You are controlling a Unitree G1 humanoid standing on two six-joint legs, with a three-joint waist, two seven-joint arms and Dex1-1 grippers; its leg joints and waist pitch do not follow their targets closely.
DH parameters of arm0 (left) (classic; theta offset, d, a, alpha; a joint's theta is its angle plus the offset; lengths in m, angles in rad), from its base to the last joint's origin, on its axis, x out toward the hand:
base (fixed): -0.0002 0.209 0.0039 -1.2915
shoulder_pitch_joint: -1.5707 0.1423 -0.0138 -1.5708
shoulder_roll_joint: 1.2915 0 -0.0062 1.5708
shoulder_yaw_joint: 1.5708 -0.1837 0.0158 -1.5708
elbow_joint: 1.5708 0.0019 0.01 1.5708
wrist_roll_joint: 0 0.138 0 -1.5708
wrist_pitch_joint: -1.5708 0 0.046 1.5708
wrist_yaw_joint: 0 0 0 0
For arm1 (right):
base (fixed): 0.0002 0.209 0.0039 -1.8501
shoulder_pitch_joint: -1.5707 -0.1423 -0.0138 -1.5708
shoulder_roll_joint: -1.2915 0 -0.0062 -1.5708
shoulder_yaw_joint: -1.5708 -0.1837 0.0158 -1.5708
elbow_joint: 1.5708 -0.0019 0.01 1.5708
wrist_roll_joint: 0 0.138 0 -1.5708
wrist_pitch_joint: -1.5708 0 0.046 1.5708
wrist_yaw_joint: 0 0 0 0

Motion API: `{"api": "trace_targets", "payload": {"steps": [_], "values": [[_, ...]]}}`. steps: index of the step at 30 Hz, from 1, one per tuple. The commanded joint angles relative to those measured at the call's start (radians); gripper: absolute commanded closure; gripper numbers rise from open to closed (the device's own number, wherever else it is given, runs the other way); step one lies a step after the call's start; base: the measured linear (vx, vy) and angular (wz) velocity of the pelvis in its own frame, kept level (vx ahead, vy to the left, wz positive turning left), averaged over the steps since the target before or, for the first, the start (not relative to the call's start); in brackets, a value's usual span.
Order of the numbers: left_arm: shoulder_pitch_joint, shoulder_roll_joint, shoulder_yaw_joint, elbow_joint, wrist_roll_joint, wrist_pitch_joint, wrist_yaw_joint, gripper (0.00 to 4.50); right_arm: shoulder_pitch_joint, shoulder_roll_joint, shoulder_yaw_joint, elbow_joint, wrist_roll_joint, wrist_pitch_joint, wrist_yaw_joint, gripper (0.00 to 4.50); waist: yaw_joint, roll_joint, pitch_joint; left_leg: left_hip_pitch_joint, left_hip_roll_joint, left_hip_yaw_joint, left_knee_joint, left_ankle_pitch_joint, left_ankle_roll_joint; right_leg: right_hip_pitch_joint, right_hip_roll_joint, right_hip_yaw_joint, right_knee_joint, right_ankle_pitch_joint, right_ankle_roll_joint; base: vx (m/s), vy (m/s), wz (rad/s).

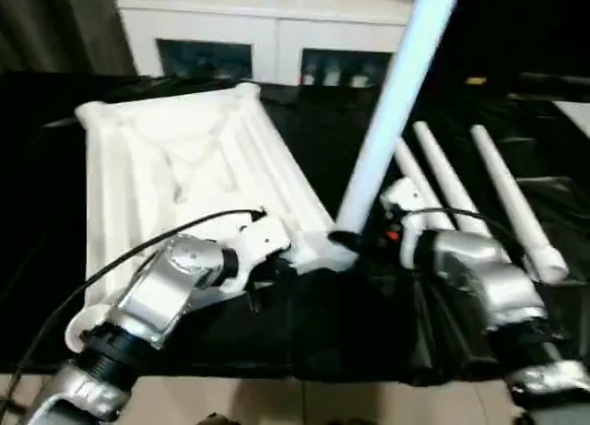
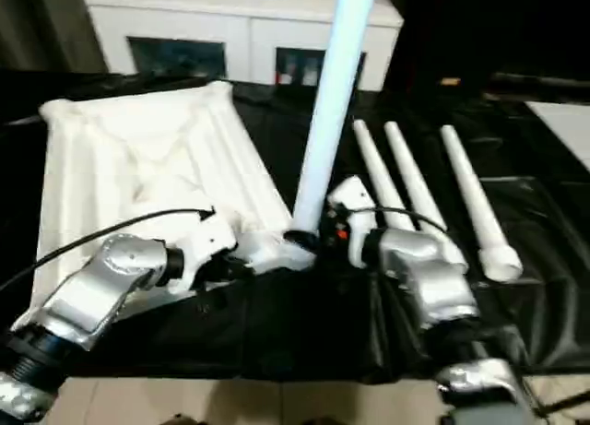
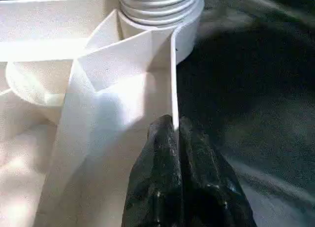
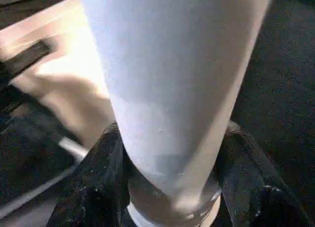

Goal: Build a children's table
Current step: Rotate leg to tighten

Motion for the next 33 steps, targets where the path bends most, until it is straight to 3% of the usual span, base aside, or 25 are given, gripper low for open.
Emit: {"api": "trace_targets", "payload": {"steps": [1, 5, 7, 8, 9, 10, 11, 12, 14, 18, 21, 22, 25, 27, 28, 30, 32, 33], "values": [[-0.014, -0.027, -0.006, 0.017, 0.01, 0.016, 0.034, 4.5, 0.002, 0.014, -0.016, 0.079, -0.032, 0.041, -0.102, 2.4, -0.002, 0.006, -0.065, 0.018, 0.048, -0.032, -0.079, -0.321, -0.027, 0.036, -0.061, 0.049, -0.082, -0.408, -0.182, 0.0, 0.0, 0.0], [-0.071, -0.137, 0.019, 0.118, 0.034, 0.074, 0.181, 4.5, -0.069, 0.121, -0.06, 0.182, -0.055, 0.055, -0.331, 2.41, -0.022, 0.01, -0.062, 0.016, 0.042, -0.039, -0.08, -0.392, -0.044, 0.03, -0.061, 0.041, -0.098, -0.511, -0.136, 0.0, 0.0, 0.0], [-0.112, -0.212, 0.048, 0.185, 0.038, 0.1, 0.28, 4.5, -0.127, 0.182, -0.091, 0.267, -0.072, 0.052, -0.494, 2.42, -0.026, 0.02, -0.061, 0.024, 0.041, -0.047, -0.077, -0.427, -0.058, 0.026, -0.063, 0.031, -0.107, -0.567, -0.116, -0.027, 0.004, -0.05], [-0.114, -0.215, 0.049, 0.187, 0.038, 0.1, 0.283, 4.5, -0.129, 0.184, -0.092, 0.27, -0.073, 0.052, -0.499, 2.43, -0.031, 0.017, -0.06, 0.026, 0.039, -0.046, -0.076, -0.444, -0.056, 0.024, -0.062, 0.027, -0.115, -0.584, -0.109, -0.055, 0.008, -0.1], [-0.153, -0.277, 0.077, 0.252, 0.036, 0.089, 0.366, 4.5, -0.179, 0.231, -0.122, 0.344, -0.075, 0.034, -0.64, 2.43, -0.033, 0.016, -0.061, 0.024, 0.04, -0.051, -0.075, -0.453, -0.058, 0.028, -0.063, 0.022, -0.115, -0.585, -0.102, 0.0, 0.0, 0.0], [-0.173, -0.306, 0.091, 0.286, 0.036, 0.077, 0.405, 4.5, -0.202, 0.253, -0.136, 0.38, -0.074, 0.022, -0.702, 2.44, -0.045, 0.022, -0.063, 0.027, 0.039, -0.055, -0.075, -0.479, -0.056, 0.027, -0.061, 0.011, -0.123, -0.579, -0.089, 0.0, 0.0, 0.0], [-0.177, -0.312, 0.093, 0.293, 0.035, 0.074, 0.412, 4.5, -0.207, 0.258, -0.139, 0.388, -0.075, 0.019, -0.715, 2.44, -0.047, 0.022, -0.064, 0.032, 0.039, -0.056, -0.074, -0.491, -0.052, 0.026, -0.06, 0.007, -0.126, -0.572, -0.087, 0.0, 0.0, 0.0], [-0.203, -0.349, 0.109, 0.34, 0.034, 0.058, 0.453, 4.5, -0.237, 0.287, -0.153, 0.438, -0.078, 0.0, -0.799, 2.46, -0.049, 0.022, -0.065, 0.028, 0.038, -0.057, -0.075, -0.492, -0.042, 0.03, -0.061, 0.004, -0.13, -0.548, -0.084, 0.0, 0.0, 0.0], [-0.22, -0.367, 0.114, 0.365, 0.037, 0.051, 0.47, 4.5, -0.259, 0.31, -0.153, 0.477, -0.086, -0.044, -0.825, 2.46, -0.051, 0.019, -0.063, 0.032, 0.035, -0.057, -0.074, -0.511, -0.032, 0.024, -0.06, 0.0, -0.135, -0.556, -0.08, 0.0, 0.0, 0.0], [-0.232, -0.366, 0.116, 0.38, 0.049, 0.048, 0.475, 4.5, -0.284, 0.33, -0.167, 0.499, -0.084, -0.093, -0.81, 2.48, -0.051, 0.026, -0.064, 0.026, 0.041, -0.062, -0.083, -0.527, -0.026, 0.031, -0.063, -0.001, -0.131, -0.513, -0.085, 0.0, 0.0, 0.0], [-0.232, -0.344, 0.112, 0.393, 0.065, 0.039, 0.469, 4.5, -0.305, 0.343, -0.173, 0.504, -0.072, -0.144, -0.739, 2.48, -0.051, 0.025, -0.064, 0.026, 0.04, -0.06, -0.085, -0.534, -0.027, 0.029, -0.066, 0.004, -0.127, -0.486, -0.104, 0.0, 0.0, 0.0], [-0.231, -0.335, 0.117, 0.4, 0.062, 0.035, 0.465, 4.5, -0.309, 0.342, -0.18, 0.492, -0.053, -0.162, -0.694, 1.93, -0.05, 0.023, -0.063, 0.026, 0.039, -0.059, -0.084, -0.531, -0.021, 0.03, -0.067, 0.005, -0.128, -0.492, -0.108, 0.0, 0.0, 0.0], [-0.229, -0.319, 0.115, 0.403, 0.066, 0.029, 0.457, 4.5, -0.31, 0.336, -0.187, 0.47, -0.03, -0.167, -0.658, 1.74, -0.048, 0.023, -0.064, 0.022, 0.038, -0.057, -0.084, -0.505, -0.009, 0.032, -0.069, 0.008, -0.127, -0.485, -0.118, 0.0, 0.0, 0.0], [-0.226, -0.312, 0.115, 0.399, 0.065, 0.026, 0.449, 4.5, -0.308, 0.329, -0.185, 0.46, -0.027, -0.168, -0.644, 1.47, -0.052, 0.019, -0.068, 0.006, 0.04, -0.06, -0.086, -0.462, -0.004, 0.044, -0.072, 0.01, -0.118, -0.471, -0.124, 0.0, 0.0, 0.0], [-0.22, -0.296, 0.109, 0.385, 0.066, 0.022, 0.429, 4.5, -0.298, 0.315, -0.182, 0.428, -0.019, -0.163, -0.61, 1.38, -0.048, 0.026, -0.069, 0.005, 0.041, -0.061, -0.087, -0.442, -0.003, 0.045, -0.073, 0.012, -0.115, -0.445, -0.132, 0.0, 0.0, 0.0], [-0.197, -0.248, 0.084, 0.334, 0.07, 0.008, 0.366, 4.5, -0.252, 0.267, -0.165, 0.31, -0.002, -0.116, -0.503, 1.28, -0.047, 0.025, -0.068, 0.009, 0.041, -0.055, -0.086, -0.43, 0.006, 0.04, -0.07, 0.016, -0.116, -0.422, -0.147, 0.0, 0.0, 0.0], [-0.182, -0.225, 0.072, 0.308, 0.068, 0.012, 0.331, 4.5, -0.221, 0.235, -0.145, 0.243, -0.005, -0.082, -0.436, 1.03, -0.042, 0.029, -0.07, 0.004, 0.045, -0.055, -0.088, -0.396, 0.012, 0.045, -0.071, 0.021, -0.107, -0.384, -0.158, 0.0, 0.0, 0.0], [-0.163, -0.197, 0.057, 0.279, 0.065, -0.007, 0.287, 4.5, -0.178, 0.189, -0.11, 0.168, -0.013, -0.053, -0.371, 0.95, -0.039, 0.029, -0.071, 0.007, 0.045, -0.051, -0.087, -0.379, 0.014, 0.042, -0.068, 0.023, -0.106, -0.365, -0.168, 0.0, 0.0, 0.0]]}}
